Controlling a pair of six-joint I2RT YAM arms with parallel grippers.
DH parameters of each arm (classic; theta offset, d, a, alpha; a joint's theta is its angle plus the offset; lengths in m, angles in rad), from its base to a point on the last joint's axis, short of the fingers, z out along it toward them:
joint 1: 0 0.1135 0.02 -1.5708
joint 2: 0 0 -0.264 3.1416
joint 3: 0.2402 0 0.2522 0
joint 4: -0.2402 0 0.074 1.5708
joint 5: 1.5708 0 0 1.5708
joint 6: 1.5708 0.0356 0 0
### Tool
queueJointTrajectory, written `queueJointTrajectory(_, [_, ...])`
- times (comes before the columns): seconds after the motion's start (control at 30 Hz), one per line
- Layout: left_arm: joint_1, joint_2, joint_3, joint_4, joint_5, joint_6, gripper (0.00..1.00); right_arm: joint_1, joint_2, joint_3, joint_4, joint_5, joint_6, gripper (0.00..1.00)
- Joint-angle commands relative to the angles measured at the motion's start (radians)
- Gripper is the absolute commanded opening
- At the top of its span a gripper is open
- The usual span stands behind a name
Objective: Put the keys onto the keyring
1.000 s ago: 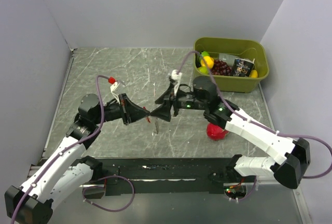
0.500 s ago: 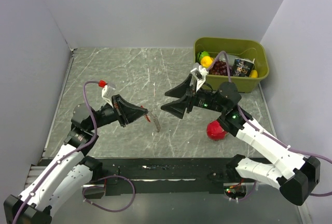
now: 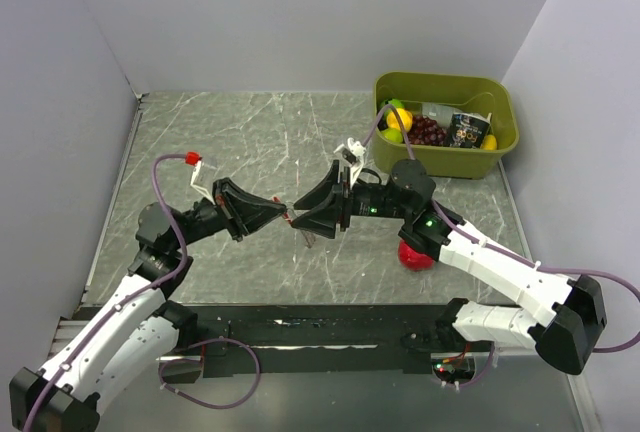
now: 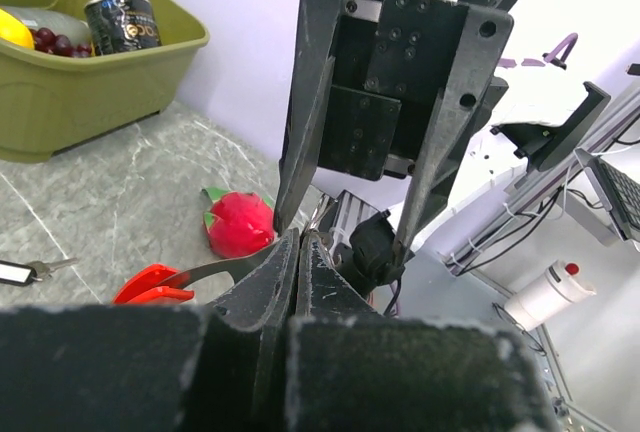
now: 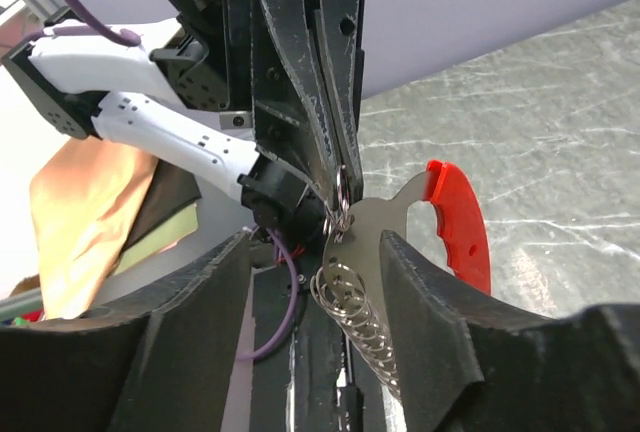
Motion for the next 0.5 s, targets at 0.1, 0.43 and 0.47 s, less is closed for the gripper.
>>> queueJointTrajectory(0.1, [-0.018,0.015,0.014,0.080,0.026,-0.014,0.01,0.004,-0.022,0.037,0.035,0.065,-0.018,0.53])
queueJointTrajectory(0.43, [-0.033,0.034,0.026,0.084,0.043,-0.014,0.01,0.004,-0.014,0.040,0.035,0.073,-0.014,0.30])
queueJointTrajectory(0.47, [-0.036,0.034,0.028,0.083,0.044,-0.011,0.01,0.004,-0.014,0.042,0.035,0.071,-0.012,0.19])
